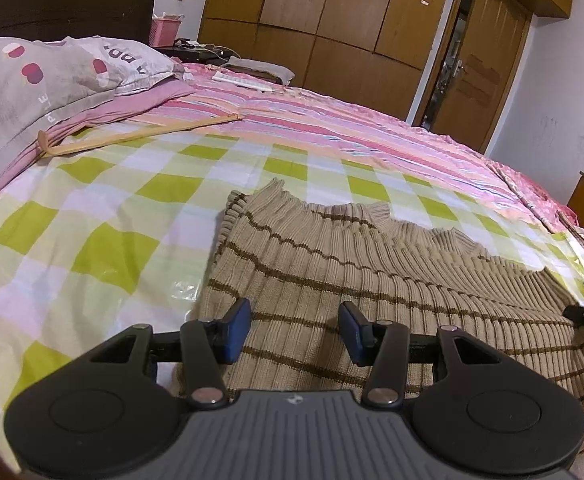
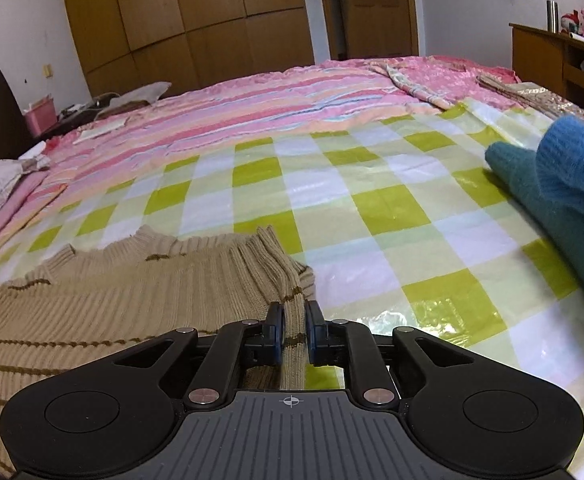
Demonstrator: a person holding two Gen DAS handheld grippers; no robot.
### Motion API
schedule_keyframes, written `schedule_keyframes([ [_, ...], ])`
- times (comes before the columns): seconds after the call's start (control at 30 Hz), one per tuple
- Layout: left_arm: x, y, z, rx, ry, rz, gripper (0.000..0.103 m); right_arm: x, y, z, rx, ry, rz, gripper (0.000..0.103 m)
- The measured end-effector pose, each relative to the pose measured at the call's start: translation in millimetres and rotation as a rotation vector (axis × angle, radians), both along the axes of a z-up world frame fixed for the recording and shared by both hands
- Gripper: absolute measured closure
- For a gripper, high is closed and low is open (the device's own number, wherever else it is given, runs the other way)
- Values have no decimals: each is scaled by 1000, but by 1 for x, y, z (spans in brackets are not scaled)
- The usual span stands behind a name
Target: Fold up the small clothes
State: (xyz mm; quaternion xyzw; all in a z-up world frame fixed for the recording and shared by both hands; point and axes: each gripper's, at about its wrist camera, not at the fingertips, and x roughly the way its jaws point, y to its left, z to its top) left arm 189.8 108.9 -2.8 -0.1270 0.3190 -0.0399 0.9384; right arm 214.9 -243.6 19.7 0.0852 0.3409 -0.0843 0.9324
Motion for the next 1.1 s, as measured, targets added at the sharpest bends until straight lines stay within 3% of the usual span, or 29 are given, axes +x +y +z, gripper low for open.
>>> schedule_keyframes([
  [0.47, 0, 2, 3, -9, 21, -17, 50, -21, 51, 42, -157, -78, 88, 88],
  [0.7, 1, 2, 3, -5, 23, -23, 50, -20, 71, 24, -127, -40, 167, 89],
  [0.93, 1, -2, 1, 17, 21, -29, 50, -17, 58, -7, -101, 20, 99, 90],
  [1.1, 0, -3, 1, 30, 18, -28, 50, -19, 52, -8, -73, 18, 89, 90],
])
